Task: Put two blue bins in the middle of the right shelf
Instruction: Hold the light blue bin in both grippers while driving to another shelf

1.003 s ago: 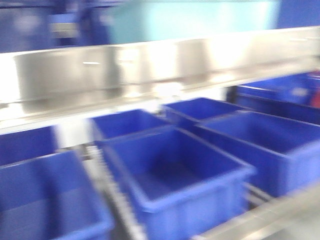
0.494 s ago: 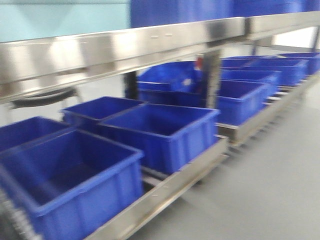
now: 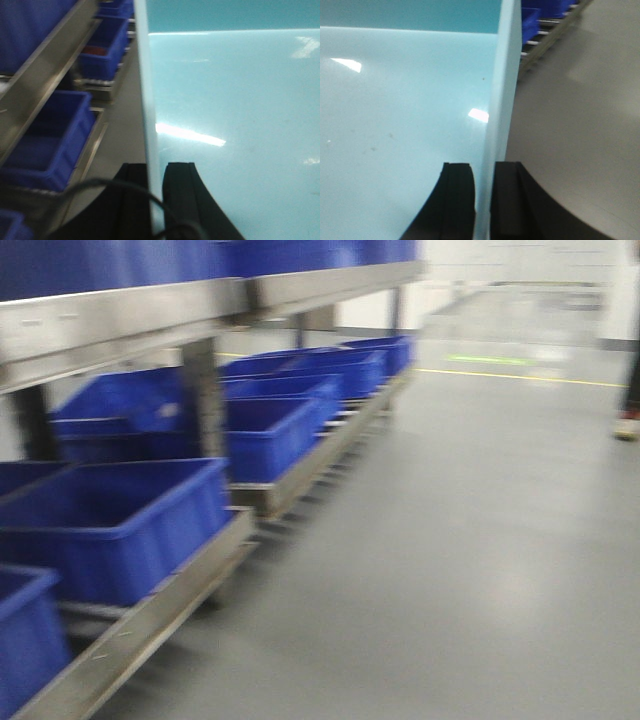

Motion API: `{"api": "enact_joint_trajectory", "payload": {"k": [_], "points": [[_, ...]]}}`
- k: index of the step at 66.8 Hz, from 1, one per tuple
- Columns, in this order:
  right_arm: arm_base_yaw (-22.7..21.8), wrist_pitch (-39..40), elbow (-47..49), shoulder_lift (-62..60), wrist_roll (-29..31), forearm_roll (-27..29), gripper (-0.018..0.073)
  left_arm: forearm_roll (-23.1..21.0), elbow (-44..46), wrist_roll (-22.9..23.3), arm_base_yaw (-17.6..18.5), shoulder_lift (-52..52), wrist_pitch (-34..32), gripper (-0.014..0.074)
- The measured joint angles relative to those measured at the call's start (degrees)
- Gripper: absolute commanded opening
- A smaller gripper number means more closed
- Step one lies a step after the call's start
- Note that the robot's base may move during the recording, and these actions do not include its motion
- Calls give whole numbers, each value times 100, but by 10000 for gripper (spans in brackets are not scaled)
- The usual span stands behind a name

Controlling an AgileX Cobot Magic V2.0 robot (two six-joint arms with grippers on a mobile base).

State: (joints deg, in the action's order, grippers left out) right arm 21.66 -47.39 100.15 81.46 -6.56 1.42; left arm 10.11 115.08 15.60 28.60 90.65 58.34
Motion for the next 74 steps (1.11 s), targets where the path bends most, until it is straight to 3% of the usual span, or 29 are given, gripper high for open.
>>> {"api": "enact_joint_trajectory", "payload": {"k": [74], "points": [[-10,6,0,0,3,0,-153,-10,0,0,0,0,0,-111]]}}
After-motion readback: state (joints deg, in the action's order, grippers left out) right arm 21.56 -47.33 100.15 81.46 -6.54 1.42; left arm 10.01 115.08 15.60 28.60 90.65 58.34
